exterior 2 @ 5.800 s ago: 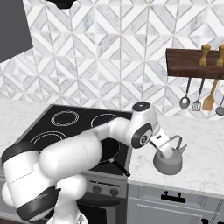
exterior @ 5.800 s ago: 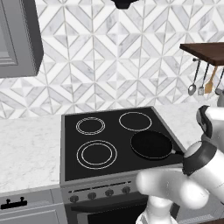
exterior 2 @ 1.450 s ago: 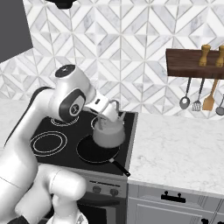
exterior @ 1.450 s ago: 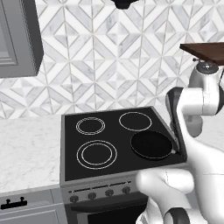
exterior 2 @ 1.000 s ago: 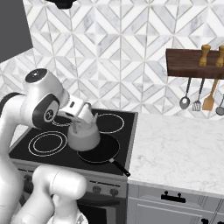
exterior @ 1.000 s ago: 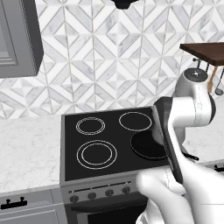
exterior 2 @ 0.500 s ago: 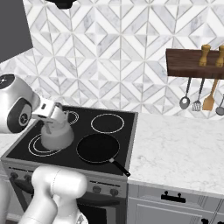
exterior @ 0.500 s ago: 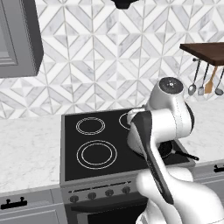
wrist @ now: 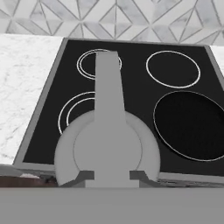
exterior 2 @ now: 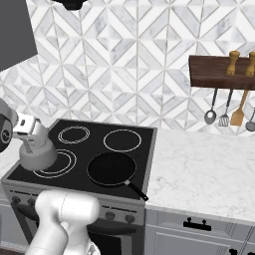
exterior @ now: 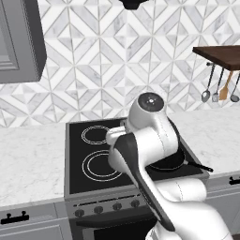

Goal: Pick the kettle from the counter and place it on a stove burner. Then turn the burner on.

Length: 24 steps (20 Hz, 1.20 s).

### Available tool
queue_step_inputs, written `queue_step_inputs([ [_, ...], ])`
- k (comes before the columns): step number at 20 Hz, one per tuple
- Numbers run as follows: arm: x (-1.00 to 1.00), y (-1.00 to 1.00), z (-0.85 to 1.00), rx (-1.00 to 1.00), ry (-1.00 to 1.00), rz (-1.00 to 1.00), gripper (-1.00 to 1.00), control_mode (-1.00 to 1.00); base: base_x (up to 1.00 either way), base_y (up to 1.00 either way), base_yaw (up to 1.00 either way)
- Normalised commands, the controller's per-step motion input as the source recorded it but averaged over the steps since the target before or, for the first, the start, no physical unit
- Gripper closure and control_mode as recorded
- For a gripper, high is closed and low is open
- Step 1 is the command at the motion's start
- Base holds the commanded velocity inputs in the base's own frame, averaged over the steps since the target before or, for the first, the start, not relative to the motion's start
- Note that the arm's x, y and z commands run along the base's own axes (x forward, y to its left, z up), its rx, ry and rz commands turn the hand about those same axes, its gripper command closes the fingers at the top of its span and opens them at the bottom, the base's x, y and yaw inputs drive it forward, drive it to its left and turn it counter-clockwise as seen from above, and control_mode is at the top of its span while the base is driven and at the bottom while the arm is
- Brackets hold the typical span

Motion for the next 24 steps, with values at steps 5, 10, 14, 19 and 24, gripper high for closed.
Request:
queue_step_inputs([
  [5, 0.14, 0.32, -0.22, 0.00, 0.00, 0.05, 1.00, -1.00, 0.00, 0.00, 0.00],
  [10, 0.23, 0.16, -0.14, 0.00, 0.02, 0.01, 1.00, -1.00, 0.00, 0.00, 0.00],
  [14, 0.26, 0.05, -0.11, -0.02, 0.00, 0.00, 1.00, -1.00, 0.00, 0.00, 0.00],
  [19, 0.21, 0.00, -0.18, -0.08, 0.00, 0.00, 1.00, -1.00, 0.00, 0.00, 0.00],
  [24, 0.08, 0.00, -0.17, -0.04, 0.00, 0.00, 1.00, -1.00, 0.00, 0.00, 0.00],
])
